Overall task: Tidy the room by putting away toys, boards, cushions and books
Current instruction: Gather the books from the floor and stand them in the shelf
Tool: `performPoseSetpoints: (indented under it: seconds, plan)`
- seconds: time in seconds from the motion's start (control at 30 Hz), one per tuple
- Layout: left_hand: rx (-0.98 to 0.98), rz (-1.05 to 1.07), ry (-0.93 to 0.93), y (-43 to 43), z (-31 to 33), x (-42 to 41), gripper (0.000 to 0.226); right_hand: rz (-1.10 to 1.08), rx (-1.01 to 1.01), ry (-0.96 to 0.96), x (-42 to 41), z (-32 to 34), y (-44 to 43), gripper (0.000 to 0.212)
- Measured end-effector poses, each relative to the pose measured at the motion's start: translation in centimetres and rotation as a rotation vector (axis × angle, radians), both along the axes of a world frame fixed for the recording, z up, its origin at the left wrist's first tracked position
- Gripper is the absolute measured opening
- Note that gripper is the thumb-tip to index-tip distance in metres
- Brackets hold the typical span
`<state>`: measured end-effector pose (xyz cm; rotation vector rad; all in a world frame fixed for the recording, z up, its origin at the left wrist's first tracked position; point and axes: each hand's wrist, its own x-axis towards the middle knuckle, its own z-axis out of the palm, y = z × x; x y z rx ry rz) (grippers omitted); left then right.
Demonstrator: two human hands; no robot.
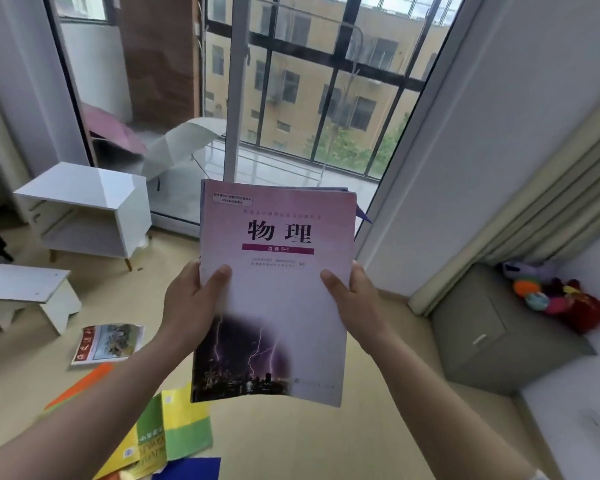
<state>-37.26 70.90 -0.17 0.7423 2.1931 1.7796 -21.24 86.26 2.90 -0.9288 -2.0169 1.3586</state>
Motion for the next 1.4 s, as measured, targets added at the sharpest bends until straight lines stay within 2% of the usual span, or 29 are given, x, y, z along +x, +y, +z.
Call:
performPoseSetpoints:
  seconds: [0.1, 0.17, 0.27, 0.57, 0.7, 0.83, 0.93, 1.1, 1.27, 1.4]
  plan:
    - [0.001, -0.008, -0.011, 4.4, -0.3, -2.8, 0.031, 0.009, 0.0, -0.012, -3.2, -0.3, 4.7, 0.03]
    - [-0.013, -0.012, -0.006, 6.8, 0.0, -4.6, 0.035, 0.018, -0.002, -0.012, -5.1, -0.4, 7.4, 0.025]
    - [-0.03, 0.006, -0.01, 9.3, 0.1, -6.6, 0.026, 0.029, -0.012, -0.022, -7.5, -0.8, 10.5, 0.022]
    - [-0.077, 0.122, -0.04, 16.9, -0.5, -14.5, 0.024, 0.163, -0.081, -0.059, -17.4, -2.1, 19.9, 0.034]
    - [-0.08, 0.188, -0.058, 21.2, -1.0, -18.7, 0.028, 0.26, -0.075, -0.041, -22.8, -2.4, 25.1, 0.012]
    - [-0.088, 0.262, -0.109, 25.3, -1.0, -22.8, 0.047, 0.366, -0.071, -0.052, -29.1, -2.3, 30.4, 0.01]
    - [-0.079, 0.341, -0.139, 27.0, -1.5, -25.8, 0.033, 0.441, -0.055, -0.074, -34.1, -2.8, 33.0, 0.011]
    - [-0.12, 0.548, -0.138, 26.6, -2.8, -30.9, 0.016, 0.597, -0.08, -0.134, -42.5, -4.3, 33.3, 0.018]
    - [-0.132, 0.691, -0.173, 25.0, -4.8, -37.0, 0.015, 0.705, -0.029, -0.203, -51.4, -6.6, 32.1, 0.028]
    - [-0.108, 0.794, -0.229, 23.8, -7.5, -42.6, 0.014, 0.788, -0.043, -0.249, -59.2, -9.1, 31.0, 0.026]
